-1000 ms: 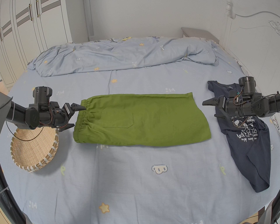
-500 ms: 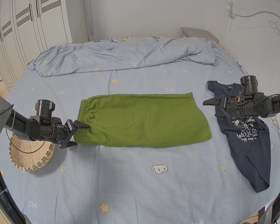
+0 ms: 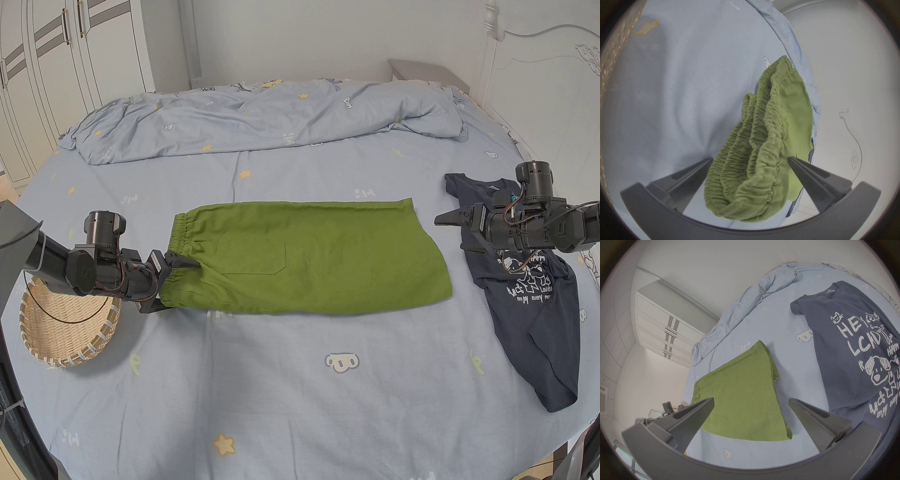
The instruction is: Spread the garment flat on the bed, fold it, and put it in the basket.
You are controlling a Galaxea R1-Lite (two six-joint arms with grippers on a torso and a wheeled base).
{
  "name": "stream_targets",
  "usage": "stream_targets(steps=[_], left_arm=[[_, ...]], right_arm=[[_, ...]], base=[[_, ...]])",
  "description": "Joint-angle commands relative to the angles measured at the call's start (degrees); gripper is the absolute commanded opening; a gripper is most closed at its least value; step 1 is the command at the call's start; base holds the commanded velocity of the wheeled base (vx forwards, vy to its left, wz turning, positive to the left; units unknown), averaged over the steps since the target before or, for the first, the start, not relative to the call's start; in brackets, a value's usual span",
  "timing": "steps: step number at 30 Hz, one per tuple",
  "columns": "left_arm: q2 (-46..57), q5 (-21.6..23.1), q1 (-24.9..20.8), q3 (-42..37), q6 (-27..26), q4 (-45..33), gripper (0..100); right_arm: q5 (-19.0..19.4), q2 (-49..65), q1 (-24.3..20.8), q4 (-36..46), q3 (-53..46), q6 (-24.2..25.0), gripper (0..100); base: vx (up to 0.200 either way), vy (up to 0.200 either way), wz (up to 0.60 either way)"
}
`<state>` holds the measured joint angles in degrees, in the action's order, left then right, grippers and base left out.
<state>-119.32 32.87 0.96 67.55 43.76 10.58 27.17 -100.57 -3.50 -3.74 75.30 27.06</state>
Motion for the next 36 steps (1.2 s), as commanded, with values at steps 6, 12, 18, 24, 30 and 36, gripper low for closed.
stream_targets(steps=[6, 12, 18, 24, 30, 36], left_arm=[[-1.62, 1.15, 0.79, 1.97, 0.8, 0.05, 100], [-1.44, 1.15, 0.97, 1.53, 0.8, 0.05, 100], [-1.0, 1.06, 0.97, 1.01, 0.36, 0.05, 0], [0.93, 0.88, 0.97, -0.31, 0.01, 0.14, 0], [2.34, 0.8, 1.06, -0.4, -1.31, 0.14, 0], [2.51, 0.62, 1.5, -0.4, -2.1, 0.14, 0]], right_arm=[[-0.01, 0.03, 0.07, -0.04, 0.02, 0.01, 100], [-0.01, -0.06, 0.16, -0.12, 0.11, 0.01, 100], [-0.01, -0.06, 0.25, -0.12, 0.11, 0.01, 100], [0.07, -0.59, 0.86, 0.4, 0.37, -0.08, 100], [0.16, -9.82, 2.8, 5.76, 6.09, -2.01, 100], [3.59, -15.09, 2.44, 6.29, 7.93, -4.83, 100]], base=[[0.0, 0.0, 0.0], [0.0, 0.0, 0.0], [0.0, 0.0, 0.0], [0.0, 0.0, 0.0], [0.0, 0.0, 0.0], [0.0, 0.0, 0.0]])
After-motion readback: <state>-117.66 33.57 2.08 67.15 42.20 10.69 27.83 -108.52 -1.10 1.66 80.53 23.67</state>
